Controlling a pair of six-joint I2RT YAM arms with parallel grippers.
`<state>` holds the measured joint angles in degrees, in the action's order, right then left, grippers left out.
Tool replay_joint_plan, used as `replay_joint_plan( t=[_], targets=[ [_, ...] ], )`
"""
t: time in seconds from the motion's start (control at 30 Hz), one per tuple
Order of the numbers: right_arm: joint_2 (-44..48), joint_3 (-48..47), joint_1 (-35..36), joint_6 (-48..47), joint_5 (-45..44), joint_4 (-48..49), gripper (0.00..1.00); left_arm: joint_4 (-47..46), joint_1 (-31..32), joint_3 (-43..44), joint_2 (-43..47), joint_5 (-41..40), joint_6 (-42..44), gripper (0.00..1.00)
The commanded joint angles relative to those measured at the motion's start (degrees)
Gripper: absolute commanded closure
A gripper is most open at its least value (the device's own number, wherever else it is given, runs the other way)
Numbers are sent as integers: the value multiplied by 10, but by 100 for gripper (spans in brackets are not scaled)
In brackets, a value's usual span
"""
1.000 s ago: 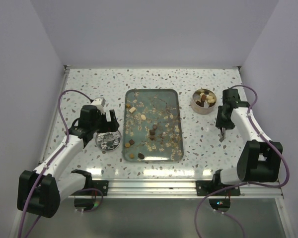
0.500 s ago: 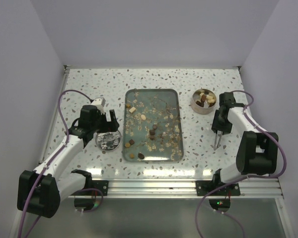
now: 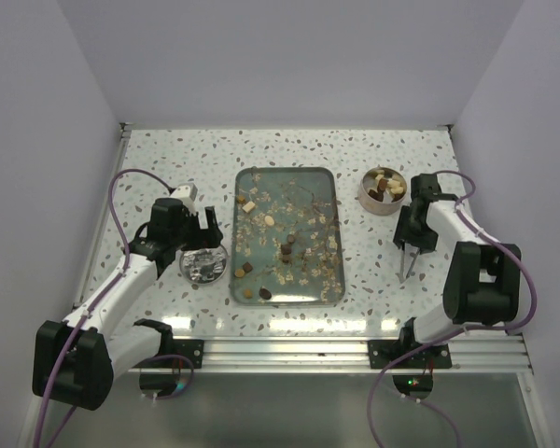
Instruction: Pack the chocolate
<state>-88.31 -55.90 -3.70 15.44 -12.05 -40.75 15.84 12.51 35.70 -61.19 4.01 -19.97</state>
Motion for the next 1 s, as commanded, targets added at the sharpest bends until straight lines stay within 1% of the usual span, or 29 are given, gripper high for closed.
replay_joint_plan(
  t=[0.0,0.03,0.1,0.13,0.23,0.37,0.5,0.57,0.63,0.73,0.83,0.97],
  targets=[
    [-1,-4,0,8,-5,16,40,2,-2,-5,5,-12,-1,0],
    [-2,-4,0,8,-5,16,38,2,-2,-5,5,-12,-2,0],
    [-1,-2,0,8,-6,16,36,2,-2,-5,5,-11,-2,0],
    [-1,-1,0,8,-7,16,30,2,-2,-5,4,-11,-2,0],
    [-2,-1,1,9,-8,14,27,2,-2,-5,3,-12,-2,0],
    [-1,1,0,12,-10,11,26,2,-2,-5,3,-12,-2,0],
    [23,-6,0,18,-11,1,26,9,-2,-4,5,-19,-3,0],
    [36,-24,0,21,-13,-17,26,15,-1,-3,5,-37,-7,0],
    [55,-39,0,24,-16,-33,25,37,-2,2,1,-82,-24,0],
    [72,-75,0,21,-16,-44,24,56,-2,2,-2,-120,-44,0],
    [82,-122,0,12,-3,-50,24,76,-2,5,-11,-149,-73,0],
    [93,-153,1,6,16,-50,24,117,-2,8,-21,-180,-115,0]
  ],
)
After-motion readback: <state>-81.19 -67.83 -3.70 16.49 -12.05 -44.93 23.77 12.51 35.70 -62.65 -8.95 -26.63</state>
